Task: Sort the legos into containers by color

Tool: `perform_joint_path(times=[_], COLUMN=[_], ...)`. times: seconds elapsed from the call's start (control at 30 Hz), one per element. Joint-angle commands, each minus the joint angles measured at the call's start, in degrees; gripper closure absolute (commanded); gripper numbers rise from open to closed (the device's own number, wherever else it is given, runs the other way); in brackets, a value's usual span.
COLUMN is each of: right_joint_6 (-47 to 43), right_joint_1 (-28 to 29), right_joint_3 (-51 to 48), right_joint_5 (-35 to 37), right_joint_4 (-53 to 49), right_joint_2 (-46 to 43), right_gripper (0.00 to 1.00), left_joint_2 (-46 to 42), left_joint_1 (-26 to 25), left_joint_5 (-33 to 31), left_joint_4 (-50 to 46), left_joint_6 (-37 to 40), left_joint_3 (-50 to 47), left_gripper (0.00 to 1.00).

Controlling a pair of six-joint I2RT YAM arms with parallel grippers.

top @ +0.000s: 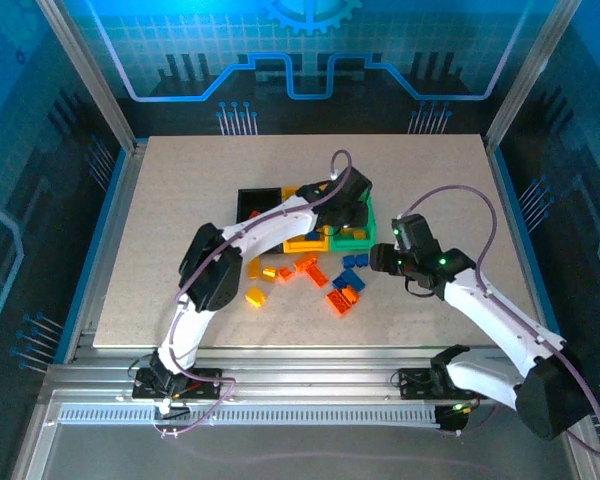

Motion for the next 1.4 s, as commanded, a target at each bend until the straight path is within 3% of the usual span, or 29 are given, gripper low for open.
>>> perform_joint_path(times=[0.0, 0.2, 0.43, 0.73, 0.83, 1.0, 1.2, 1.37], right_joint_6=[0.0, -0.8, -0.8, -0.5, -0.1, 0.0, -0.2, -0.5], right_joint_1=[-0.9, -1.0, -1.3, -1.0, -0.7, -0.2, 0.2, 0.2], right_joint_3=[-0.6, -0.6, -0.1, 0.8, 0.9, 2.1, 2.9, 2.9], right_joint_5=[-0.7, -2.0, -2.7, -4.3, -4.6, -4.8, -4.0, -3.4], right_joint_4=[-1.5, -1.7, -0.8, 2.5, 3.5, 3.8, 3.1, 2.3], right_joint_2=[-1.6, -2.0, -1.5, 3.7, 4.9, 6.8, 6.4, 5.5], right_gripper=[0.41, 0.39, 0.39, 0.39, 0.39, 0.4, 0.39, 0.39], left_joint_2=[3.5, 1.7, -18.3, -46.4, -52.3, -52.4, -50.2, -46.6], left_joint_1=[0.2, 0.6, 0.4, 0.1, 0.2, 0.2, 0.9, 4.8], left_joint_5=[-0.3, 0.5, 2.7, 1.7, 1.8, 3.8, -1.1, -0.3], left_joint_4=[-4.5, -5.5, 2.5, 0.0, -1.9, -2.2, -1.6, 3.0], left_joint_6=[1.2, 0.6, -1.8, -7.7, -8.3, -7.0, -9.0, -7.6], left_joint_3=[6.8, 10.2, -15.4, -51.4, -60.3, -66.7, -69.1, -70.6], left_gripper=[0.48, 0.21, 0.01, 0.01, 0.04, 0.04, 0.01, 0.1])
